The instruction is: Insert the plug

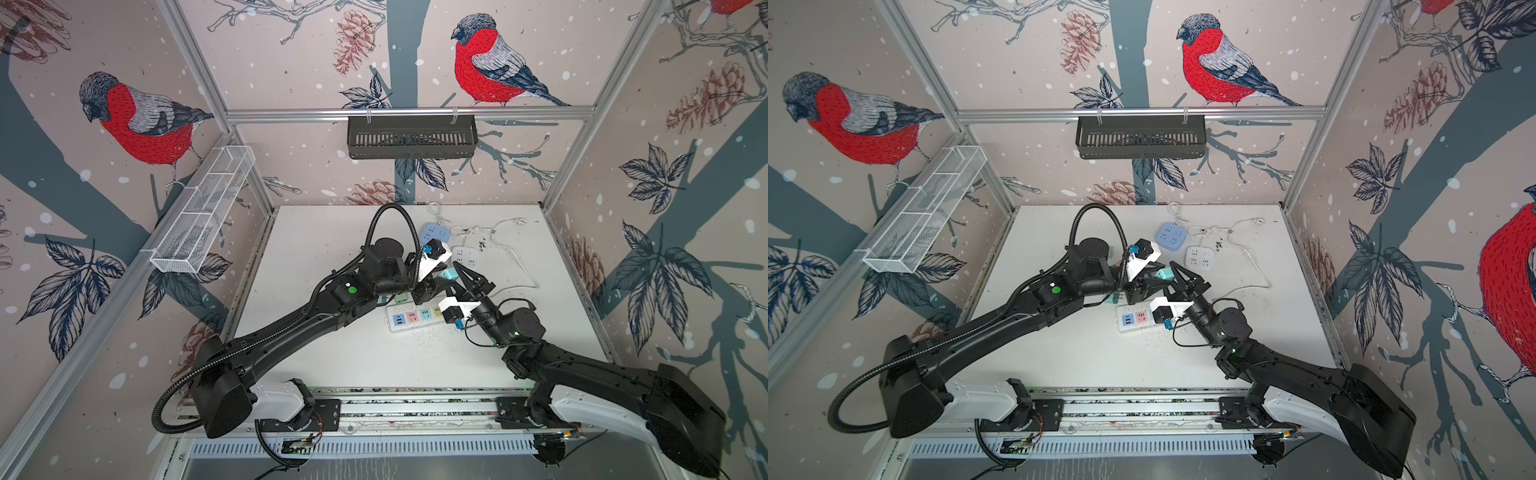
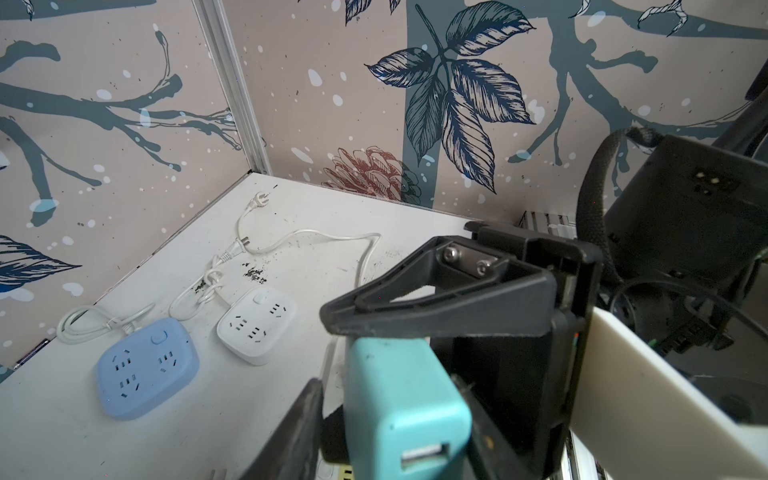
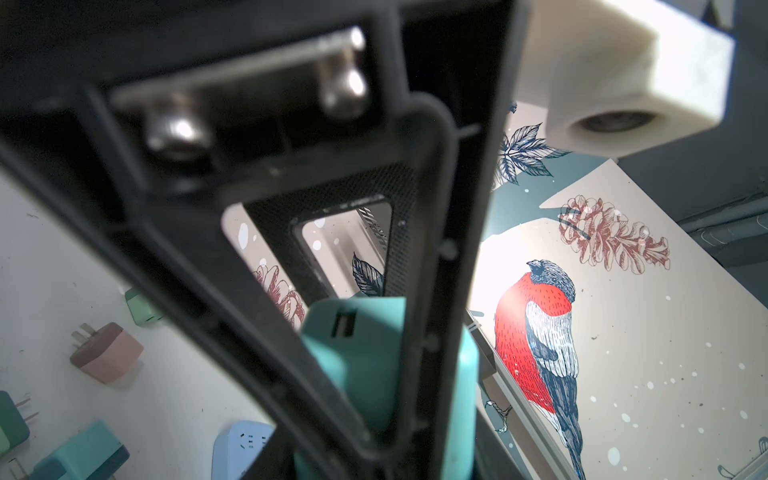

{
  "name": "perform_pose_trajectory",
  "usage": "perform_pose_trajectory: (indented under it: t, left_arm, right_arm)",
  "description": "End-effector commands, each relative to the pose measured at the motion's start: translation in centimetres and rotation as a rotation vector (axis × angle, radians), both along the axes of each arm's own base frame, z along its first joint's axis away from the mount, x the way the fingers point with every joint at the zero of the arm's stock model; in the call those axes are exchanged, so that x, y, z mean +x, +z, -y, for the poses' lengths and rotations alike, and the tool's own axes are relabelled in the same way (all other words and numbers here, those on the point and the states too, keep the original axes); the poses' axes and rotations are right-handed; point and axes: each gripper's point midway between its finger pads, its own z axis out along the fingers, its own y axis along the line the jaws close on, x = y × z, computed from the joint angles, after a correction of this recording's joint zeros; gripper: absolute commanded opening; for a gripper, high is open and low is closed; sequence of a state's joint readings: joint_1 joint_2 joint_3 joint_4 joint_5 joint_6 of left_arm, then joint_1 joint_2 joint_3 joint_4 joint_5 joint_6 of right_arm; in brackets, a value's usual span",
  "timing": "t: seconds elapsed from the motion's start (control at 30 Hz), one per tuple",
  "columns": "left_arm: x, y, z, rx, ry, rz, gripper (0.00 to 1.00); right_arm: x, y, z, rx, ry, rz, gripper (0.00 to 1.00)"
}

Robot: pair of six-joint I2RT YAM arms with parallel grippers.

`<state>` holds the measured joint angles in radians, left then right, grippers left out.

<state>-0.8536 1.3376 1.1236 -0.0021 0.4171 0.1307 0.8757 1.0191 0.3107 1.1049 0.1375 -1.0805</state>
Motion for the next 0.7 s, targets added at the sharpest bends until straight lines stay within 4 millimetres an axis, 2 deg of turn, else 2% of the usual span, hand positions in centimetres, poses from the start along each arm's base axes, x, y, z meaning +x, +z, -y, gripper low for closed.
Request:
perform_pose_trajectory:
  t: [0.0, 0.1, 0.2, 0.23, 0.3, 0.37, 0.43, 0.5, 0.57, 0.67]
  left_arm:
    - [0.5, -0.1, 0.0, 0.018, 0.009, 0.013, 0.47]
    - [0.7, -0.3, 0.3, 0.029, 0.006, 0.009, 0.39]
    - [0.8, -0.5, 0.6, 0.04, 0.002, 0.002, 0.24]
    - [0.9, -0.6, 0.7, 0.044, 0.001, 0.001, 0.18]
    - [1.2, -0.5, 0.7, 0.042, 0.014, 0.006, 0.1]
    - [1.6, -0.5, 0.6, 0.041, 0.037, 0.018, 0.05]
    - [2.0, -0.6, 0.4, 0.044, 0.056, 0.024, 0.0]
    - [2.7, -0.8, 0.1, 0.051, 0.077, 0.018, 0.0]
    - [4.0, -1.0, -0.6, 0.061, 0.116, -0.004, 0.0]
    - [6.1, -1.1, -2.2, 0.058, 0.167, -0.044, 0.0]
  right_arm:
    - [-0.6, 1.9, 0.1, 0.047, 0.016, 0.055, 0.17]
    - [-0.5, 1.7, 0.0, 0.041, 0.015, 0.055, 0.17]
    - [-0.8, 1.6, 0.2, 0.047, 0.02, 0.062, 0.18]
    - [-0.8, 1.6, 0.2, 0.05, 0.021, 0.061, 0.22]
    - [-0.7, 1.7, 0.4, 0.058, 0.013, 0.061, 0.43]
    - [-0.7, 1.8, 0.8, 0.08, -0.004, 0.063, 0.65]
    - [-0.7, 1.8, 1.4, 0.107, -0.019, 0.067, 0.82]
    - [-0.8, 2.2, 2.1, 0.168, -0.026, 0.062, 0.98]
    - [-0.5, 3.2, 3.2, 0.279, -0.033, 0.01, 0.99]
    - [0.6, 3.4, 4.2, 0.364, -0.039, -0.112, 0.99]
